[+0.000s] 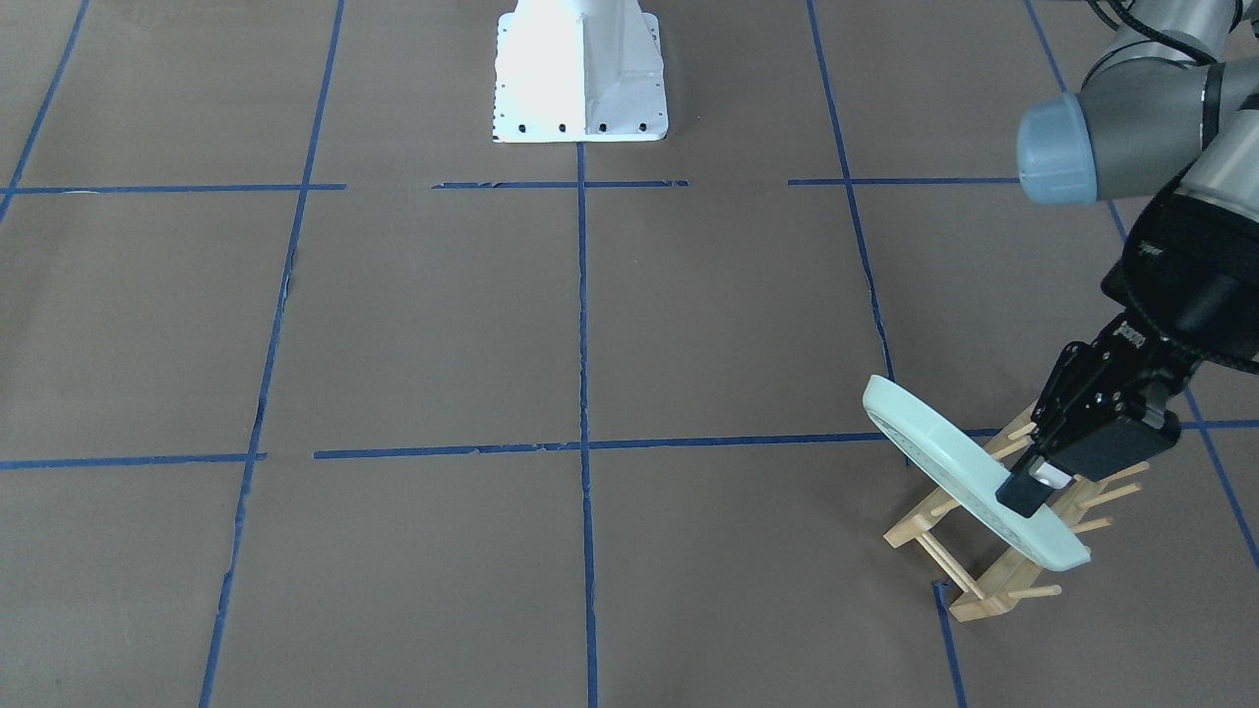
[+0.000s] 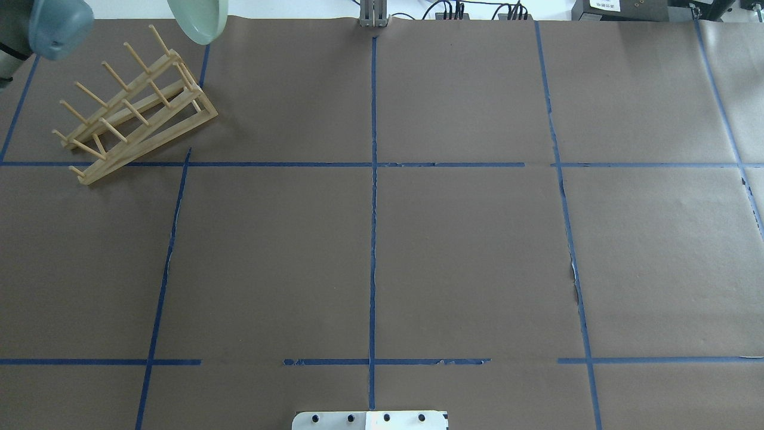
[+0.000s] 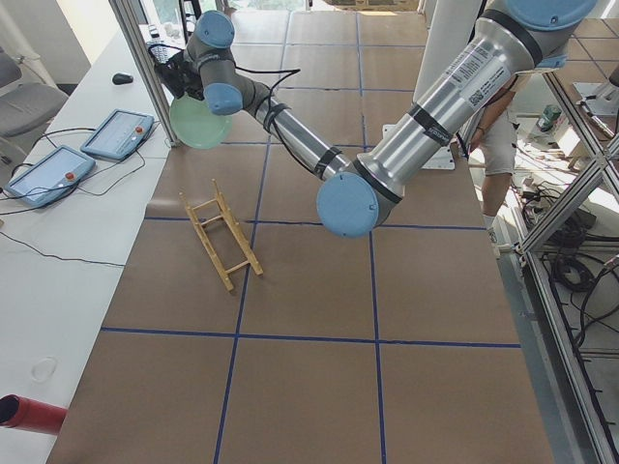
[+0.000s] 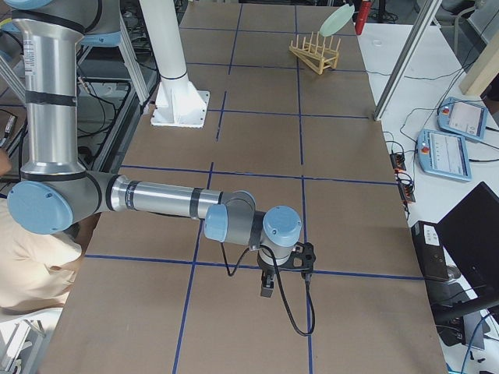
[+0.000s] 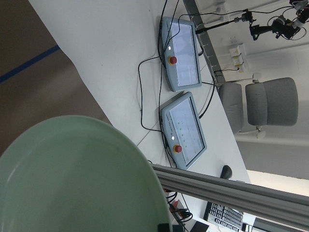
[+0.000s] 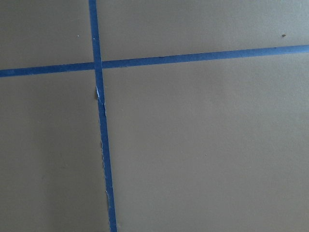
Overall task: Place plate on table
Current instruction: 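Grasp the plate rim with the left gripper and lift it out of the rack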
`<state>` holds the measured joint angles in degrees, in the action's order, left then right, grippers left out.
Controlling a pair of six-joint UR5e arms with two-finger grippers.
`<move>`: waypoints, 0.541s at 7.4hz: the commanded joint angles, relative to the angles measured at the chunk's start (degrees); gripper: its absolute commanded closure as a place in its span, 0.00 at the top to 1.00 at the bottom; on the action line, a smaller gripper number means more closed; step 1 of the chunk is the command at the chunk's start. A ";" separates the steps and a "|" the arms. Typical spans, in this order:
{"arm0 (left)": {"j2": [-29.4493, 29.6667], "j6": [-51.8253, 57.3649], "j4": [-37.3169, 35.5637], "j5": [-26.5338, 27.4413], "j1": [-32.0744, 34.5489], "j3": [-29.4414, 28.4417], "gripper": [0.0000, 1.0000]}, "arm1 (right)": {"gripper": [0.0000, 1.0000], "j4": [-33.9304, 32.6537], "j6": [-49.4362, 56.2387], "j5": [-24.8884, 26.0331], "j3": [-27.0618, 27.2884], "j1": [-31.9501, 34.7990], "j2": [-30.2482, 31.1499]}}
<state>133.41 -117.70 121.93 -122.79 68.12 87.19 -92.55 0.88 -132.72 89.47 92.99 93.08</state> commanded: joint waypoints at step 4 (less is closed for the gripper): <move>10.82 10.81 -47.16 11.85 -25.09 -0.51 0.00 | 1.00 0.00 0.00 0.00 0.00 0.00 0.00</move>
<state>143.36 -109.37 84.43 -114.90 50.15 88.17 -92.55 0.88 -132.72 89.47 92.99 93.07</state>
